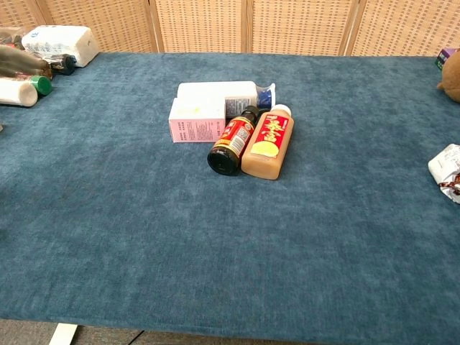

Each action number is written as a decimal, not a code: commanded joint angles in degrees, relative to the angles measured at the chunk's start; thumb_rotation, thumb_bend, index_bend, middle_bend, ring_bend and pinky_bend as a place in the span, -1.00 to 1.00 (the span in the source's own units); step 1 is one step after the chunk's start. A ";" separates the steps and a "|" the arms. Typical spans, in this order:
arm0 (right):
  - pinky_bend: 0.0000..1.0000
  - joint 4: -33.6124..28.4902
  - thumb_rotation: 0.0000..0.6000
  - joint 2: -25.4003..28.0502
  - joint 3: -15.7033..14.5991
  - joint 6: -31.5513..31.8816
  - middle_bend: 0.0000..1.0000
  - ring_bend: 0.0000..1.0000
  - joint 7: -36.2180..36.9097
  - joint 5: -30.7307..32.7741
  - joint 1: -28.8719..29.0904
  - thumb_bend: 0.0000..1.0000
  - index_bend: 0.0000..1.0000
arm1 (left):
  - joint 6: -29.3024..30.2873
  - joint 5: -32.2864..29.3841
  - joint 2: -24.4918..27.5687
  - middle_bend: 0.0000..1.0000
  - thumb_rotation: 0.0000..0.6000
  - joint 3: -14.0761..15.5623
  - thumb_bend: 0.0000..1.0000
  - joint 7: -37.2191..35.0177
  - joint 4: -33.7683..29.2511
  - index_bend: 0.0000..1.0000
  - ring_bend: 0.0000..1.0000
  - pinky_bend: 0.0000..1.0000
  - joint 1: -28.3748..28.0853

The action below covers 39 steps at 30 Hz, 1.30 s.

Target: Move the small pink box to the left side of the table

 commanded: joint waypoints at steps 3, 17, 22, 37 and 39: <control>-1.00 -0.77 0.35 1.38 -0.29 1.37 -1.00 -1.00 1.14 -1.34 -1.51 -1.00 -1.00 | -8.62 -7.64 -5.27 -0.91 0.81 -4.57 -0.59 -0.95 3.70 -1.00 -1.00 -1.00 -7.95; -1.00 -0.50 0.35 3.81 -0.12 3.03 -1.00 -1.00 4.22 -1.77 -4.49 -0.99 -1.00 | -20.47 -19.25 -17.14 -0.86 0.74 -9.87 -0.59 -6.09 14.43 -1.00 -1.00 -1.00 -20.84; -1.00 -0.39 0.35 4.36 0.14 3.48 -1.00 -1.00 4.98 -2.03 -5.15 -1.00 -1.00 | -21.93 -21.60 -20.40 -0.83 0.74 -10.60 -0.58 -5.36 17.68 -1.00 -1.00 -1.00 -24.63; -1.00 -0.19 0.36 5.70 0.02 4.93 -1.00 -1.00 6.95 -2.56 -7.76 -1.00 -1.00 | -26.10 -30.34 -34.24 -0.84 0.74 -12.33 -0.58 -5.93 29.39 -1.00 -1.00 -1.00 -35.12; -1.00 -0.22 0.34 5.78 -0.06 4.79 -1.00 -1.00 7.05 -2.57 -7.95 -1.00 -1.00 | -26.08 -30.56 -35.82 -0.85 0.74 -12.60 -0.58 -6.37 31.02 -1.00 -1.00 -1.00 -35.87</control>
